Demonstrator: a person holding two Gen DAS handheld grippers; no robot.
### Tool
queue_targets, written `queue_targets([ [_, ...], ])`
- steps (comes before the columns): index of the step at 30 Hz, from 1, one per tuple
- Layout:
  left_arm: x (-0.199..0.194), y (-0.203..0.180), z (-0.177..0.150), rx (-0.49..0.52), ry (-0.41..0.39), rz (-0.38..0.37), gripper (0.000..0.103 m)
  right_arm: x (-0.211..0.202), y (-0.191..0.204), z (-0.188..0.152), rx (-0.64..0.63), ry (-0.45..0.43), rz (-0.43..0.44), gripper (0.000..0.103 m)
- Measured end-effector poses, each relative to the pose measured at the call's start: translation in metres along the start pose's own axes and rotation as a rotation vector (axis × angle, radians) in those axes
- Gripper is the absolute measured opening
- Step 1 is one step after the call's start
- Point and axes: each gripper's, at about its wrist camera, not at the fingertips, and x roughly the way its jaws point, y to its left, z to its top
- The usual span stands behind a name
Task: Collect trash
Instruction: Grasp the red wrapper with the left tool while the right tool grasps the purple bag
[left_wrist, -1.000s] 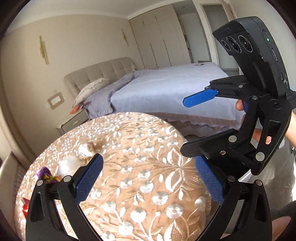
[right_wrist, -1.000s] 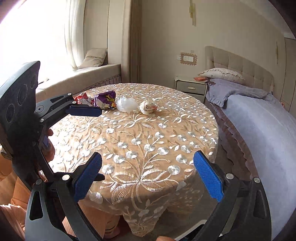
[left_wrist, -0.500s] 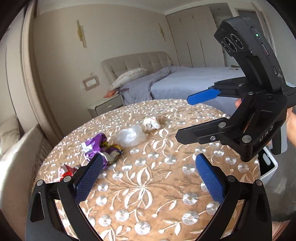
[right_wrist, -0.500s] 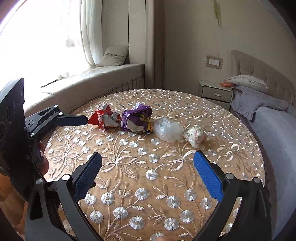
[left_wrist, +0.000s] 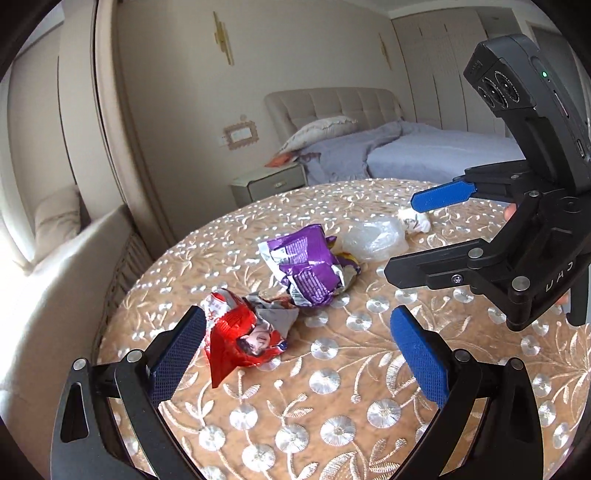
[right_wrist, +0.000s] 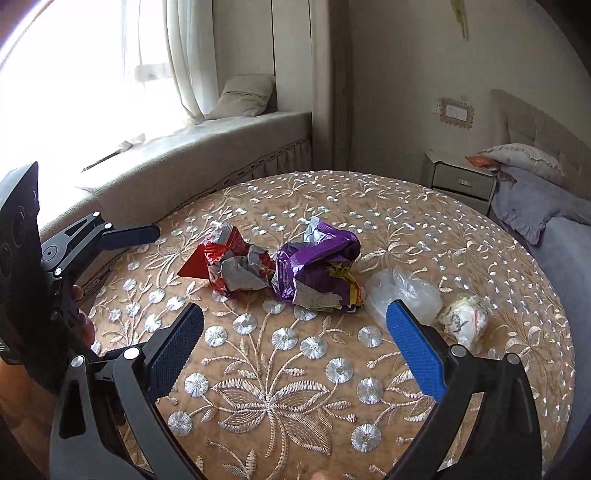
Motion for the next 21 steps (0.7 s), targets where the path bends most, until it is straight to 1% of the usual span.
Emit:
queue_targets([
  [4, 0.023, 0.022, -0.002, -0.028, 0.056, 0.025, 0.098, 0.029, -0.004, 0.011, 0.035, 0.036, 0.008, 0.099],
  [8, 0.05, 0.045, -0.003, -0.059, 0.127, 0.052, 0.098, 0.06, -0.011, 0.019, 0.068, 0.077, -0.008, 0.099],
  [12, 0.07, 0.06, -0.002, -0.084, 0.178, 0.036, 0.098, 0.087, -0.02, 0.025, 0.11, 0.121, -0.011, 0.099],
  [16, 0.084, 0.066, 0.0, -0.09, 0.219, 0.009, 0.098, 0.106, -0.026, 0.029, 0.134, 0.151, -0.014, 0.099],
  [18, 0.092, 0.066, 0.002, -0.098, 0.255, 0.0, 0.097, 0.112, -0.026, 0.029, 0.138, 0.161, -0.025, 0.099],
  [19, 0.096, 0.066, 0.001, -0.101, 0.273, -0.013, 0.085, 0.115, -0.026, 0.028, 0.139, 0.168, -0.032, 0.098],
  [20, 0.101, 0.065, 0.001, -0.105, 0.29, -0.015, 0.076, 0.117, -0.025, 0.027, 0.139, 0.174, -0.036, 0.09],
  [21, 0.102, 0.066, 0.002, -0.116, 0.291, -0.021, 0.075, 0.12, -0.024, 0.026, 0.132, 0.181, -0.047, 0.084],
])
